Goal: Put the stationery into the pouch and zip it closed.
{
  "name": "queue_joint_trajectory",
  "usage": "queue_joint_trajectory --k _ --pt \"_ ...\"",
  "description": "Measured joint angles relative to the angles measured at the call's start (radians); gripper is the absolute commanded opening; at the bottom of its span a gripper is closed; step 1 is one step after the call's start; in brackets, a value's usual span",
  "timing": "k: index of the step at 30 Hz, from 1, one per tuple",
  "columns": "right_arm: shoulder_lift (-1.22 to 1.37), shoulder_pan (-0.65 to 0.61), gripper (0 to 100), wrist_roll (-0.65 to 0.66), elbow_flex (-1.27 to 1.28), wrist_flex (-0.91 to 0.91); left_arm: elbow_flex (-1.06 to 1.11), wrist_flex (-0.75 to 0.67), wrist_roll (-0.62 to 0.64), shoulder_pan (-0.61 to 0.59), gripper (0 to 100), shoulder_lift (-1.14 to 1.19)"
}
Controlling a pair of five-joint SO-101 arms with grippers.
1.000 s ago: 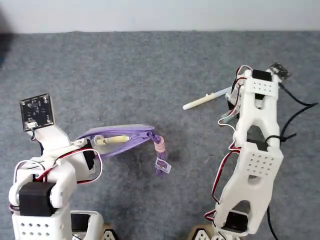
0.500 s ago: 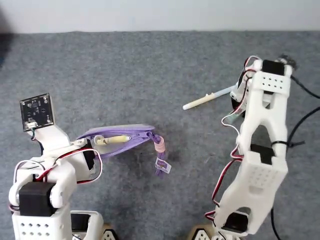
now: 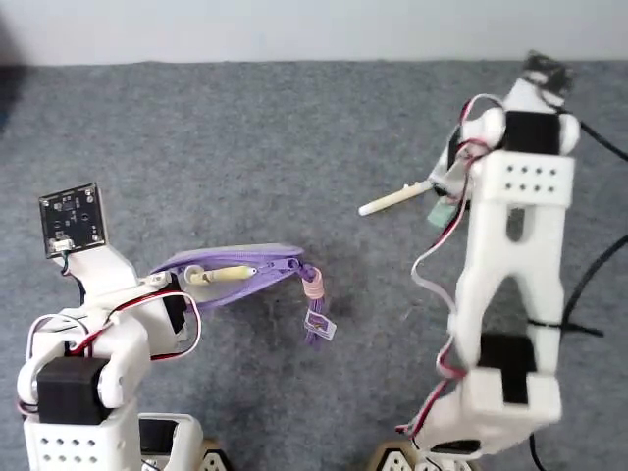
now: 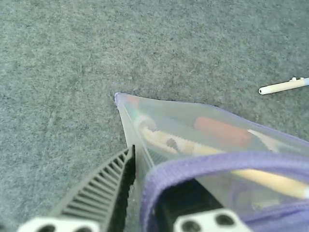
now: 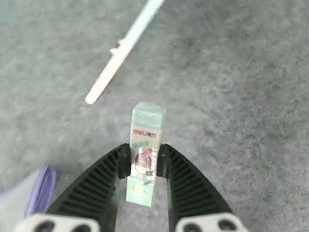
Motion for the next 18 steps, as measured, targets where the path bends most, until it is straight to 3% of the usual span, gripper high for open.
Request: queue_joint_trajectory --k 11,18 --pt "-0.594 -0.361 0.7 -0.006 0.446 -0.012 0.000 0.000 0.000 0.000 1 0.000" --pt "-0.941 -0.520 0.7 -0.014 0.671 -0.238 0.000 0.000 0.000 0.000 1 0.000"
